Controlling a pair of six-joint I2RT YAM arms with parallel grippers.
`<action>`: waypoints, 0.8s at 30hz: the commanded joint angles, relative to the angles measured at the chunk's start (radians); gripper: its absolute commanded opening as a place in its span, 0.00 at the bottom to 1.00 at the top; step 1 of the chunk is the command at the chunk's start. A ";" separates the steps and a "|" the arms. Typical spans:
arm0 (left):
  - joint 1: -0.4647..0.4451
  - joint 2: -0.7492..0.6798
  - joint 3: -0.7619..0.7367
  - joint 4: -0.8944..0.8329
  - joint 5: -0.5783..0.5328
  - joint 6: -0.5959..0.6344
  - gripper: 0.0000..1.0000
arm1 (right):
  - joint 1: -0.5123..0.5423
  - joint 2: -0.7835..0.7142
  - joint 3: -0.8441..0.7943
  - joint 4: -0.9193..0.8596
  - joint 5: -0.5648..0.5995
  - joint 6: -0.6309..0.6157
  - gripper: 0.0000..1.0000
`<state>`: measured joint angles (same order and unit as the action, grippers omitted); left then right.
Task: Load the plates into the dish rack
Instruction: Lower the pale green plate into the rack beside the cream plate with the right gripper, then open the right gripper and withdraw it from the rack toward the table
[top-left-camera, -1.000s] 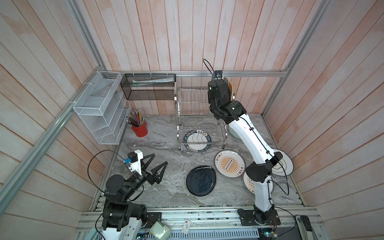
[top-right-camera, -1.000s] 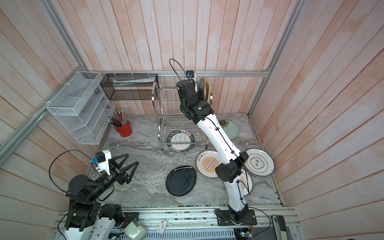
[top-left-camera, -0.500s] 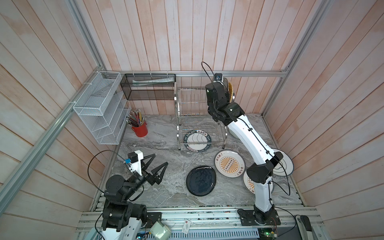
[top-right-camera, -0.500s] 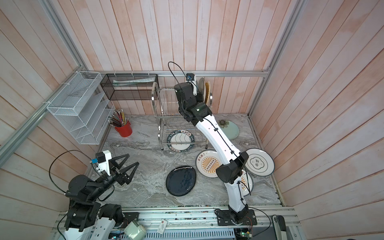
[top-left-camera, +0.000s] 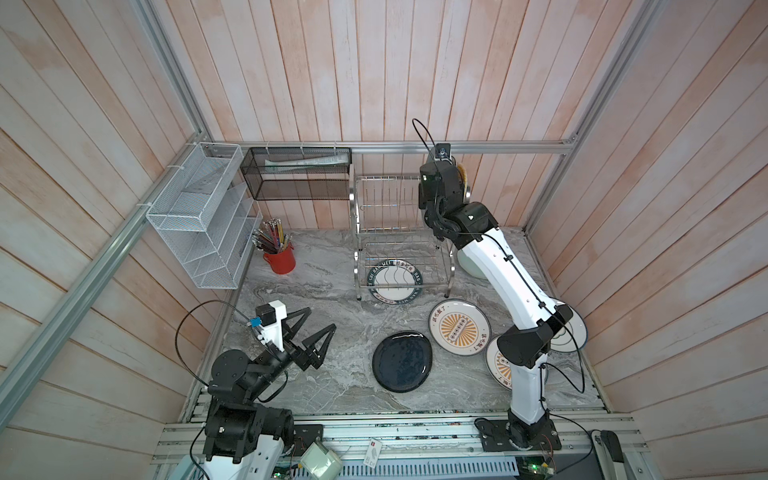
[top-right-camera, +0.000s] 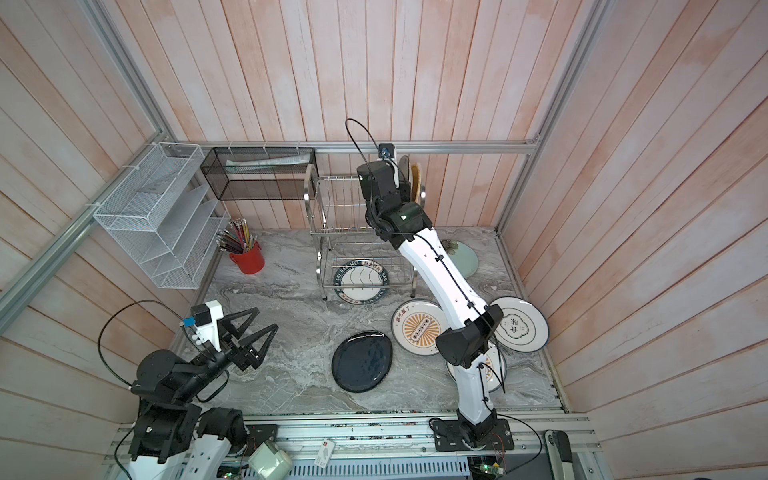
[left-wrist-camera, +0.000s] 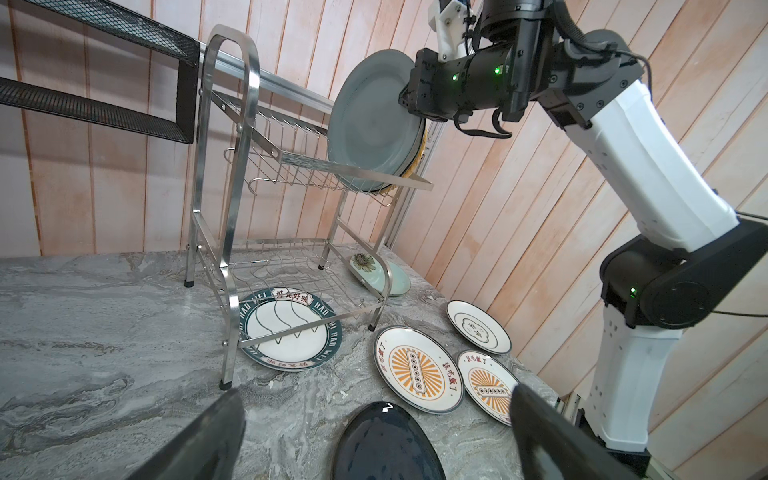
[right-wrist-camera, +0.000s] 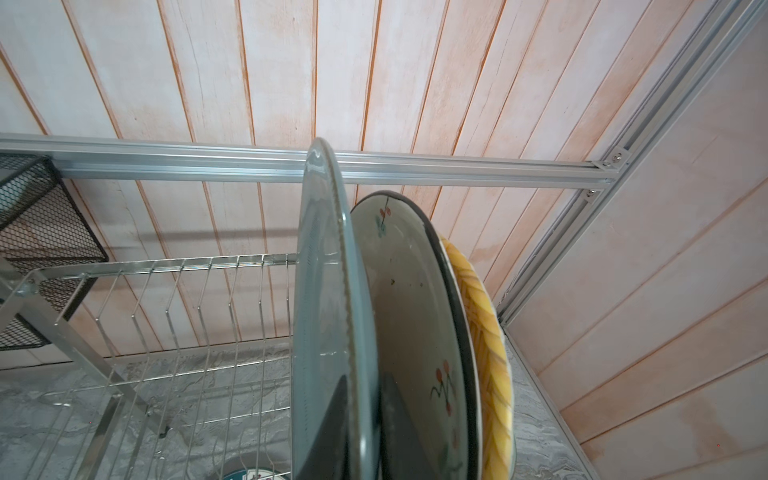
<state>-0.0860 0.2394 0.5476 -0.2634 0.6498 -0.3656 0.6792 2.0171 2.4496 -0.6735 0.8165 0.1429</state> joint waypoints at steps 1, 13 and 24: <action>-0.004 -0.008 -0.009 0.007 -0.005 0.015 1.00 | 0.000 -0.048 -0.002 0.019 -0.030 0.026 0.19; -0.004 -0.001 -0.010 0.004 -0.010 0.013 1.00 | 0.000 -0.082 0.004 0.030 -0.059 0.021 0.32; -0.004 0.012 -0.006 -0.005 -0.034 0.002 1.00 | 0.008 -0.130 0.019 0.027 -0.120 0.021 0.44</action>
<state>-0.0860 0.2443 0.5476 -0.2653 0.6399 -0.3664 0.6792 1.9377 2.4496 -0.6586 0.7364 0.1642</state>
